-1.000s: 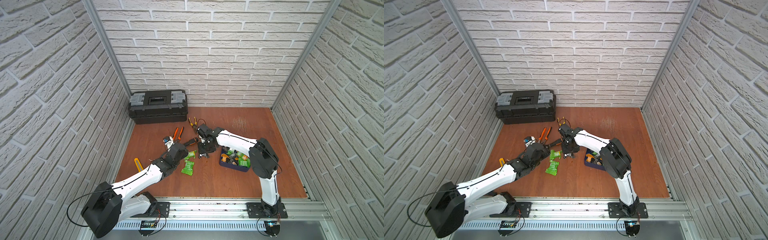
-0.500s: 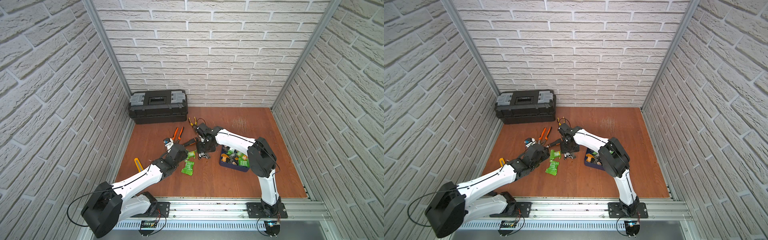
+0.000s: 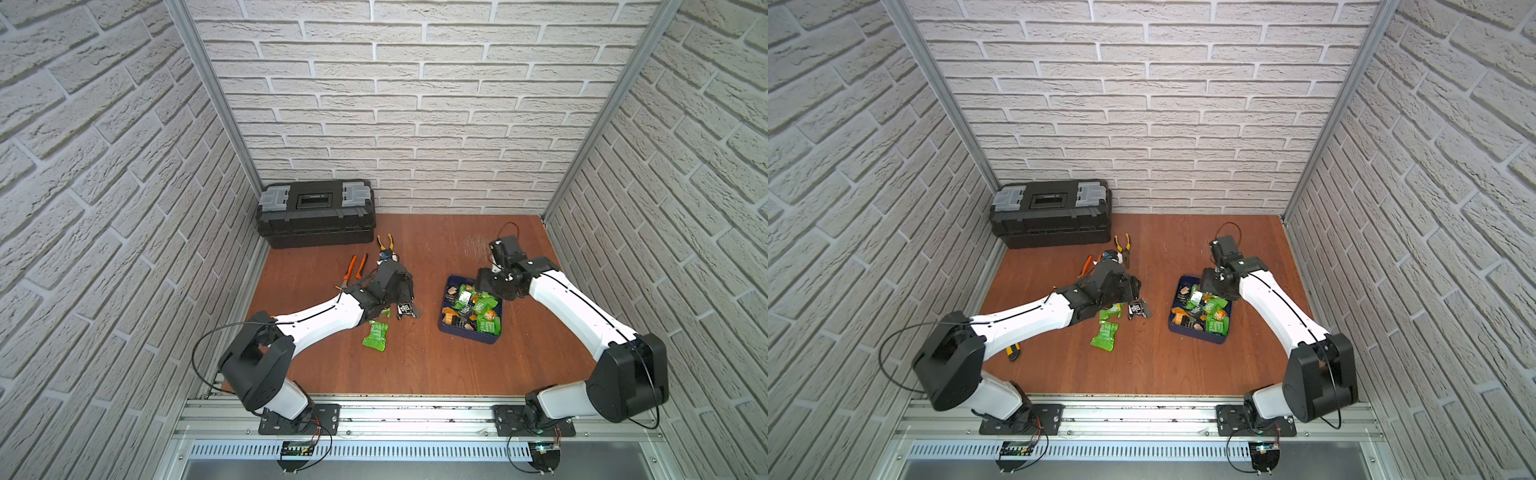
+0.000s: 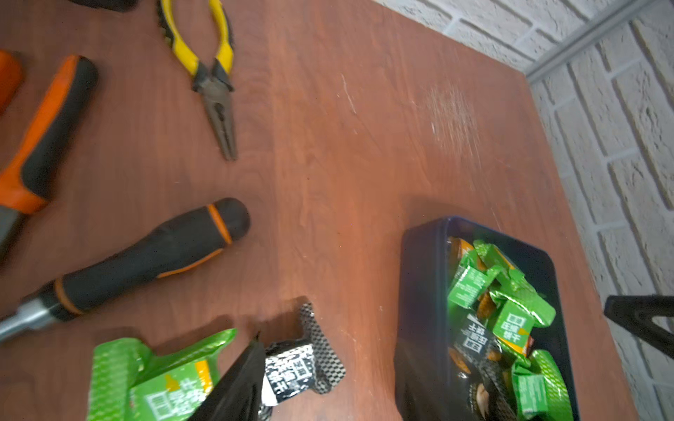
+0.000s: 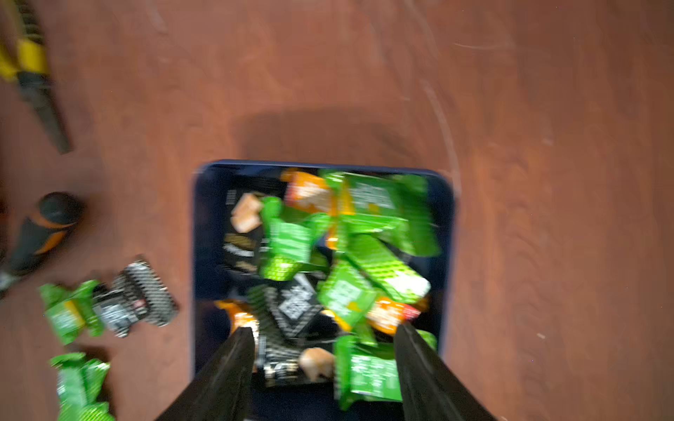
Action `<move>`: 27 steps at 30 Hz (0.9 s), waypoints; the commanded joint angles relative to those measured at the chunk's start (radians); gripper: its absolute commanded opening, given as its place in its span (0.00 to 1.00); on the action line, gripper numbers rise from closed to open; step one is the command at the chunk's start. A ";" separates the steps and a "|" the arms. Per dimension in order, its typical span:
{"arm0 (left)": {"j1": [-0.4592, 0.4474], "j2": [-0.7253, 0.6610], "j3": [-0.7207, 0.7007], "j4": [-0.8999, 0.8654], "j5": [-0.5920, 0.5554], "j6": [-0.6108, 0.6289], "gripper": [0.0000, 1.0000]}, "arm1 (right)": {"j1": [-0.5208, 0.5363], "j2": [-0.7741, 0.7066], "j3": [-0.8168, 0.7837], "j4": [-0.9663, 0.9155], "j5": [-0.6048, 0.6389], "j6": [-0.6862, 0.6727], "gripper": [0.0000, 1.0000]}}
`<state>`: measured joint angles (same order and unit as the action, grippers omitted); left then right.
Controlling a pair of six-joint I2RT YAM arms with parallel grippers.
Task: Take the cookies out of the storage box
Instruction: Place the cookie at the center of the board, then move the storage box to the center of the board.
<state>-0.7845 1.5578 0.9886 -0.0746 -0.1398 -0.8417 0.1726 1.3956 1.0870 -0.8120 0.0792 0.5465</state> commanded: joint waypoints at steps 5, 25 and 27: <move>-0.013 0.057 0.064 -0.002 0.073 0.061 0.62 | -0.089 -0.034 -0.163 0.041 -0.032 -0.015 0.54; -0.043 0.106 0.155 -0.051 0.118 0.156 0.60 | -0.027 0.118 -0.090 0.129 -0.135 -0.079 0.27; -0.066 0.143 0.214 -0.083 0.131 0.217 0.60 | -0.022 0.123 -0.080 0.140 -0.147 -0.080 0.27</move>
<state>-0.8204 1.6646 1.1324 -0.1429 -0.0357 -0.7120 0.1368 1.5169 0.9737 -0.7223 -0.0322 0.4820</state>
